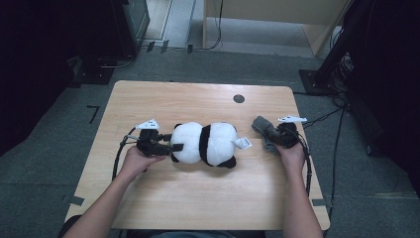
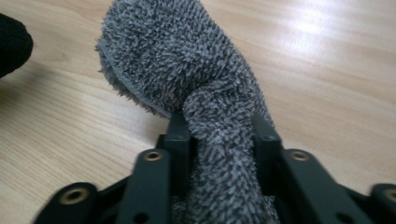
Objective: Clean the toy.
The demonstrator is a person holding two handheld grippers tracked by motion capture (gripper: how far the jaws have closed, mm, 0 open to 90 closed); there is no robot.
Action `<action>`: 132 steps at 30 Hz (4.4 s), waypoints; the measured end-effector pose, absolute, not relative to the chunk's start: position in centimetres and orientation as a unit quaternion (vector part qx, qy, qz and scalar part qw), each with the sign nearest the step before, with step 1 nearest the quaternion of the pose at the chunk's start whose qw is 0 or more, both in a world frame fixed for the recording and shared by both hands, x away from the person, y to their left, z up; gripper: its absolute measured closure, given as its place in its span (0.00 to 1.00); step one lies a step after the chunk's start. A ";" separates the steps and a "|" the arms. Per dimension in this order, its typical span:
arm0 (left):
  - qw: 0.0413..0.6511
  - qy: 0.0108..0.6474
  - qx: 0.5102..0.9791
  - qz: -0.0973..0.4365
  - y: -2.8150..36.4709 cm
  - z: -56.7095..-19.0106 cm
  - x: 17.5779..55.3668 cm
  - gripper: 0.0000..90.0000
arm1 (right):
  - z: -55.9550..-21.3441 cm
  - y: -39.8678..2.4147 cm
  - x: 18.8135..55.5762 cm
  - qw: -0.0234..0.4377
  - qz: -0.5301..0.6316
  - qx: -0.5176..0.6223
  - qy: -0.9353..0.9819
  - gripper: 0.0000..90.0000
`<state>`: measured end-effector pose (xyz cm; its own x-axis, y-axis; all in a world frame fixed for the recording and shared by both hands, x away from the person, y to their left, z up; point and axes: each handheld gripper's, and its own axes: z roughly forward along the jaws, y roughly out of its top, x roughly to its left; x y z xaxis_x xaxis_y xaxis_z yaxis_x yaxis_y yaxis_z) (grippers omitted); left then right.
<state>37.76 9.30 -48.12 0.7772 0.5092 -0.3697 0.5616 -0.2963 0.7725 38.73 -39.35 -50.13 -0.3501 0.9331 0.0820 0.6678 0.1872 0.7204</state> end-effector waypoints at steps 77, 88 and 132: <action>0.460 0.351 0.816 0.006 8.8 -47.3 36.6 0.56 | -38.0 -11.1 43.3 0.081 0.365 0.313 0.873 0.82; 0.454 0.369 0.811 -0.005 8.8 -47.5 36.8 0.57 | -40.4 -10.8 44.5 0.053 0.318 0.313 0.893 0.84; 0.454 0.373 0.809 -0.002 8.9 -47.4 36.9 0.59 | -44.9 -26.1 45.7 0.071 0.277 0.474 0.833 0.84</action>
